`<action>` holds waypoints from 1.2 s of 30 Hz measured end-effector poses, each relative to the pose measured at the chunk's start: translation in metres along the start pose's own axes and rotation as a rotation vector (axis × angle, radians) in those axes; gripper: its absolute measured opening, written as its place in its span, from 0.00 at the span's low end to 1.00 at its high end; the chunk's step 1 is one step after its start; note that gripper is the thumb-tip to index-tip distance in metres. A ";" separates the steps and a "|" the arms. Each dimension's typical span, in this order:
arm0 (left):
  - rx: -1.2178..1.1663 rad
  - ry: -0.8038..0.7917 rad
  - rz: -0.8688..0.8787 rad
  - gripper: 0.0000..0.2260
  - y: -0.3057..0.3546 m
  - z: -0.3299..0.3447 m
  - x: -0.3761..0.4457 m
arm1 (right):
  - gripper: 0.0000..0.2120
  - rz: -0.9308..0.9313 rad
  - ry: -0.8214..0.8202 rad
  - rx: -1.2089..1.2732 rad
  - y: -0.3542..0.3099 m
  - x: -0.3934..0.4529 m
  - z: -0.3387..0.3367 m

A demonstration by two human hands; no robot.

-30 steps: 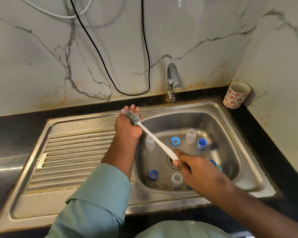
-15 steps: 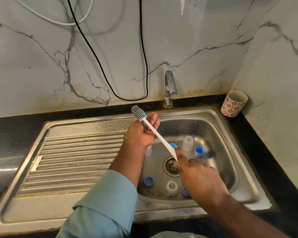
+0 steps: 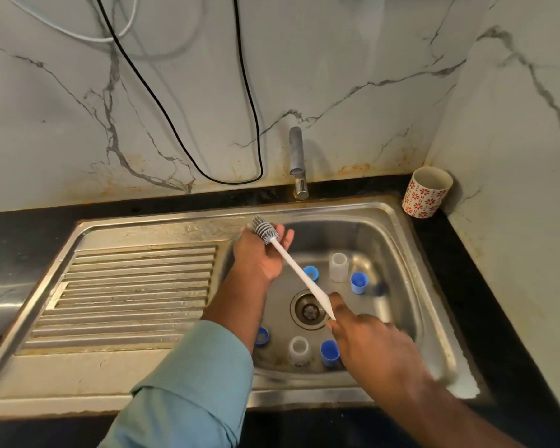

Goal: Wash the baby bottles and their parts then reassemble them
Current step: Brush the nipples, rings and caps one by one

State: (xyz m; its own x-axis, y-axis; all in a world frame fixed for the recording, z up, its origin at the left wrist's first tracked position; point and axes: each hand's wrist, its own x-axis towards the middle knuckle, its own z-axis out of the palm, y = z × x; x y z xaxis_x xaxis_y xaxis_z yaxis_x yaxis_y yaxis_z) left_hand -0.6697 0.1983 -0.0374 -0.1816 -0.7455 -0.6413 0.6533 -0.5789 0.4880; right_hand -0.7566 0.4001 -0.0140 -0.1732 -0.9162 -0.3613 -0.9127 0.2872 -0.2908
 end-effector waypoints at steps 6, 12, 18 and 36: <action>-0.080 0.023 0.069 0.15 -0.013 -0.005 -0.009 | 0.23 -0.047 -0.043 0.047 0.017 -0.011 0.006; -0.090 0.021 0.197 0.15 -0.054 -0.006 -0.027 | 0.20 -0.047 -0.044 0.165 0.026 -0.007 -0.001; 0.011 0.056 0.160 0.14 -0.069 -0.019 -0.027 | 0.19 -0.039 -0.048 0.206 0.034 -0.006 0.000; 0.304 0.179 0.234 0.09 -0.028 -0.080 0.036 | 0.14 0.133 -0.076 0.455 0.096 -0.011 0.042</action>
State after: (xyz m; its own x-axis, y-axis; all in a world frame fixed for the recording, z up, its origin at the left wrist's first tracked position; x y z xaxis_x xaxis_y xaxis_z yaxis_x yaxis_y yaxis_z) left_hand -0.6360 0.2142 -0.1218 0.0942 -0.8148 -0.5721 0.4099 -0.4920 0.7681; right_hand -0.8266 0.4492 -0.0750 -0.2346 -0.8452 -0.4802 -0.6265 0.5091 -0.5901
